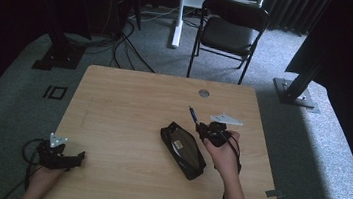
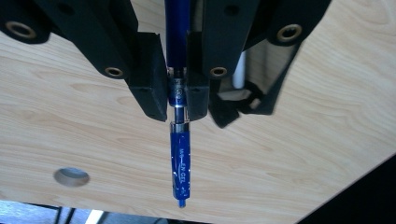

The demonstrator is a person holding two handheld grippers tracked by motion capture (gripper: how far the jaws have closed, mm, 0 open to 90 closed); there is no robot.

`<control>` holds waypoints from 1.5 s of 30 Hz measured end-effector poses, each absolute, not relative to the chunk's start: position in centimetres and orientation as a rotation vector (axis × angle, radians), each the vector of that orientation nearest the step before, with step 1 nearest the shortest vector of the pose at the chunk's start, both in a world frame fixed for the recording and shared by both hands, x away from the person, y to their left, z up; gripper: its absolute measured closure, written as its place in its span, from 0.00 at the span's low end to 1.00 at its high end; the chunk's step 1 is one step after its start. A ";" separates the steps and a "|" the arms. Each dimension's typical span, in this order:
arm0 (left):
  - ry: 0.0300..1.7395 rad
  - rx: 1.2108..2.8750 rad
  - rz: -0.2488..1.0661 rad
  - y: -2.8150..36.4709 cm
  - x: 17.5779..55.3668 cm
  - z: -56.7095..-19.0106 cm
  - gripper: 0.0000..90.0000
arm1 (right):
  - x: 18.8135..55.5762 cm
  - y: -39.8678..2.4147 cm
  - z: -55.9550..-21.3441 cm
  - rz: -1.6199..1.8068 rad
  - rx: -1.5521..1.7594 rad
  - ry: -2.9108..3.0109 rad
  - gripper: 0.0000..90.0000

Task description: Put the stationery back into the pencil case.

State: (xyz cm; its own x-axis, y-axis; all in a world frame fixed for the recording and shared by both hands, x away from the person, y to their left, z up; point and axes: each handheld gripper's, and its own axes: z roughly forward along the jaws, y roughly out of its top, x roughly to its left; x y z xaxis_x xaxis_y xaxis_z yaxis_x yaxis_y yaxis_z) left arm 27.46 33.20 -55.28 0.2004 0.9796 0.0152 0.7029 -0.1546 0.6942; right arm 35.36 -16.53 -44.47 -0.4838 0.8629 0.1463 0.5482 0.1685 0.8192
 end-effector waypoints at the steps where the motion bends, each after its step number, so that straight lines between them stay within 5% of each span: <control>1: 1.561 1.926 0.647 33.2 27.5 -55.3 0.00 | 35.2 -16.3 -44.4 1.231 1.332 2.106 0.88; 45: 1.561 1.925 0.648 33.2 27.5 -55.3 0.00 | 33.2 -12.7 -48.0 1.035 1.249 2.378 0.88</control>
State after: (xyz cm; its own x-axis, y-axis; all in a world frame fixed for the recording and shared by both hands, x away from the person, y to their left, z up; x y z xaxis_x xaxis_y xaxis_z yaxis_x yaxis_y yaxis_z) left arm 27.46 33.20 -55.28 0.2005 0.9796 0.0150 0.7026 -0.1544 0.6946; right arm 33.16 -12.75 -47.95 -0.5955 0.7981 0.0919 0.6111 0.3757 0.6967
